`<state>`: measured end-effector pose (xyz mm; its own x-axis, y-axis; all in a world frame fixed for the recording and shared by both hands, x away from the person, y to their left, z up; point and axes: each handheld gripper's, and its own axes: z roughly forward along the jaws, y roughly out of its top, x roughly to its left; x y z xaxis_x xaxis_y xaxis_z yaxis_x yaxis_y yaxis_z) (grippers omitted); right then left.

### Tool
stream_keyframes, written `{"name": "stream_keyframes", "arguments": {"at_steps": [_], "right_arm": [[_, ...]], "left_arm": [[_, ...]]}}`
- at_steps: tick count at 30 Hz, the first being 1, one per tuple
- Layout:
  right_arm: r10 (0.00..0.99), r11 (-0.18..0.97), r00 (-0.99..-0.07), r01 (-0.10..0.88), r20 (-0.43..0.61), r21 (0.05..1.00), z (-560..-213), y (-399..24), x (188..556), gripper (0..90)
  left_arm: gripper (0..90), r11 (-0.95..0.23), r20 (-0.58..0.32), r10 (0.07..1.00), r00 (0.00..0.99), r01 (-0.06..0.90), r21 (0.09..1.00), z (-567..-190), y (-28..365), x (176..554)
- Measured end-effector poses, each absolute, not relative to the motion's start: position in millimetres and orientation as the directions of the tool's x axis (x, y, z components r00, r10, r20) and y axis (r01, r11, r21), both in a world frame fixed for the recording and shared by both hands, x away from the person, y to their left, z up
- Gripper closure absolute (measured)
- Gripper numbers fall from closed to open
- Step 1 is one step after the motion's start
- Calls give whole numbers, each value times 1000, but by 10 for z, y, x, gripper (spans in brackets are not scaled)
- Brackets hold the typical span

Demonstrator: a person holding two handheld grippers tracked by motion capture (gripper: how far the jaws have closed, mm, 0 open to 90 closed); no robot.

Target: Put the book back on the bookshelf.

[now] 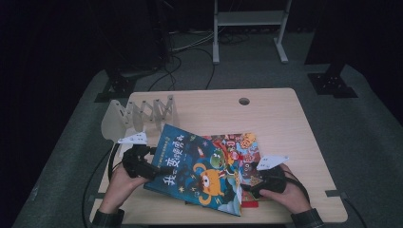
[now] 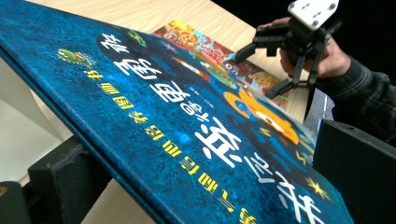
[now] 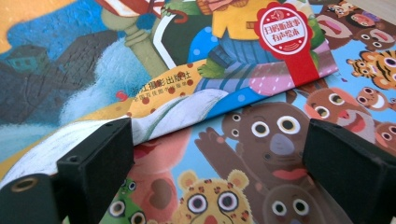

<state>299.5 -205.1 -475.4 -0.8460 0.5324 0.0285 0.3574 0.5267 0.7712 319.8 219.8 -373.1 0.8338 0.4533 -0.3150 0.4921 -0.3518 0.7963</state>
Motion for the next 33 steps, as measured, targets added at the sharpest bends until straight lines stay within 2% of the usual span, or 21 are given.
{"name": "stream_keyframes", "arguments": {"at_steps": [5, 14, 16, 17, 18, 20, 23, 26, 33], "right_arm": [[531, 530, -847, 357, 28, 769, -4751, -2024, 2987, 80], [526, 536, -850, 362, 33, 763, -4738, -1980, 2967, 89], [524, 541, -852, 357, 27, 762, -4737, -1965, 2966, 89], [524, 542, -851, 359, 28, 760, -4734, -1959, 2965, 89], [527, 541, -849, 365, 33, 758, -4731, -1957, 2964, 89], [526, 541, -850, 363, 32, 759, -4733, -1951, 2963, 89], [529, 539, -848, 368, 36, 758, -4730, -1935, 2960, 89], [524, 539, -851, 364, 37, 760, -4732, -1902, 2956, 89], [508, 545, -860, 354, 37, 760, -4731, -1800, 2944, 89]], "left_arm": [[23, -374, -299, 463, 835, 489, 788, -3560, 2120, 3243], [160, -418, -292, 469, 834, 500, 758, -3324, 2061, 3395], [223, -434, -296, 470, 832, 509, 743, -3277, 2064, 3455], [285, -442, -270, 468, 841, 487, 753, -3252, 2078, 3471], [394, -431, -276, 446, 851, 475, 767, -3221, 2092, 3497], [462, -449, -280, 433, 857, 474, 758, -3185, 2070, 3529], [483, -464, -294, 440, 849, 495, 735, -3149, 2038, 3607], [544, -461, -332, 427, 841, 518, 720, -3090, 2029, 3691], [597, -504, -342, 422, 840, 531, 682, -2926, 1950, 3853]]}}
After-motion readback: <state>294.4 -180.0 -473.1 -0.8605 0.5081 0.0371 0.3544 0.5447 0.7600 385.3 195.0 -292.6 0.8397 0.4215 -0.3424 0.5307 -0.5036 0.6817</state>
